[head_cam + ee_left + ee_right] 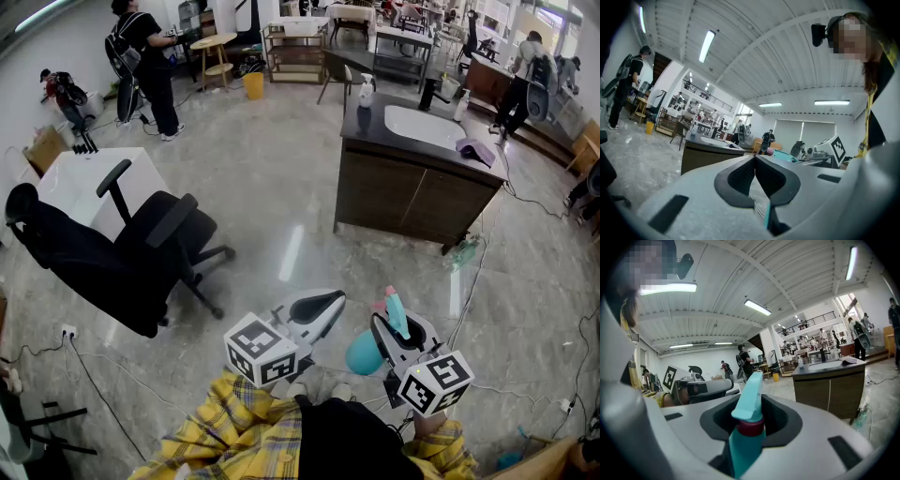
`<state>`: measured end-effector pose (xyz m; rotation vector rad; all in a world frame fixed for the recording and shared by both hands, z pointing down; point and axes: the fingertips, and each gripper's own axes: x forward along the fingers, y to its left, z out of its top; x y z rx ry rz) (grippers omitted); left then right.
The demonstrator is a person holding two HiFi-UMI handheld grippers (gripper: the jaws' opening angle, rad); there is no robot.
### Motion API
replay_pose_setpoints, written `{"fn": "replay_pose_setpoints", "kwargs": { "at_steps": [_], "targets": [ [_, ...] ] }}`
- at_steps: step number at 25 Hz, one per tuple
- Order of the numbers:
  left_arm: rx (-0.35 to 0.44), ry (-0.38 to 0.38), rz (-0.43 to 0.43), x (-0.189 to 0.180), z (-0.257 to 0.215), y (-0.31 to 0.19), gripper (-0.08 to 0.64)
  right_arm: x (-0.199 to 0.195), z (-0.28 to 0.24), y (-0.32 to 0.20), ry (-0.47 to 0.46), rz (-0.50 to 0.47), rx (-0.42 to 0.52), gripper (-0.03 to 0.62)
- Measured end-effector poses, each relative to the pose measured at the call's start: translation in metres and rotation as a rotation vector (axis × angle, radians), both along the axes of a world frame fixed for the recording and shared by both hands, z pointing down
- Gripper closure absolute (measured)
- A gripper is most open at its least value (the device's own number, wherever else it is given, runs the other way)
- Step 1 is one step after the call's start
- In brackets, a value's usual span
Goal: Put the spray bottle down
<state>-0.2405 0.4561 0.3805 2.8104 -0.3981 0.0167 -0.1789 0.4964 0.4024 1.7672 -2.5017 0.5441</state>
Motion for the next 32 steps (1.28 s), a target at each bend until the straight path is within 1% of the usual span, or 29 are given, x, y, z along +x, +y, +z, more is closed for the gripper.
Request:
{"fn": "replay_pose_setpoints", "kwargs": {
  "at_steps": [5,10,13,20,25,29,32],
  "targets": [
    [-0.009,0.011,-0.012,0.000,0.000,0.002,0.555,0.003,0.002,0.002,-0.007,-0.005,-0.006,0.476],
    [-0.024,0.015,-0.013,0.006,0.004,0.003,0.555,0.009,0.000,0.003,-0.042,-0.002,0.021,0.476],
    [-0.031,0.015,-0.012,0.016,0.005,0.003,0.554,0.016,0.004,0.002,-0.059,-0.007,0.008,0.476],
    [-0.033,0.027,-0.015,0.044,0.005,-0.003,0.554,0.044,0.006,-0.006,-0.049,-0.017,-0.005,0.476],
    [-0.033,0.029,-0.032,0.066,0.003,-0.010,0.554,0.062,0.001,-0.010,-0.055,-0.050,0.025,0.476],
    [-0.049,0.028,-0.055,0.077,0.004,-0.015,0.555,0.075,0.002,-0.010,-0.063,-0.063,0.017,0.476],
    [-0.044,0.030,-0.043,0.084,0.001,-0.013,0.555,0.086,0.001,-0.009,-0.074,-0.066,0.035,0.476]
  ]
}}
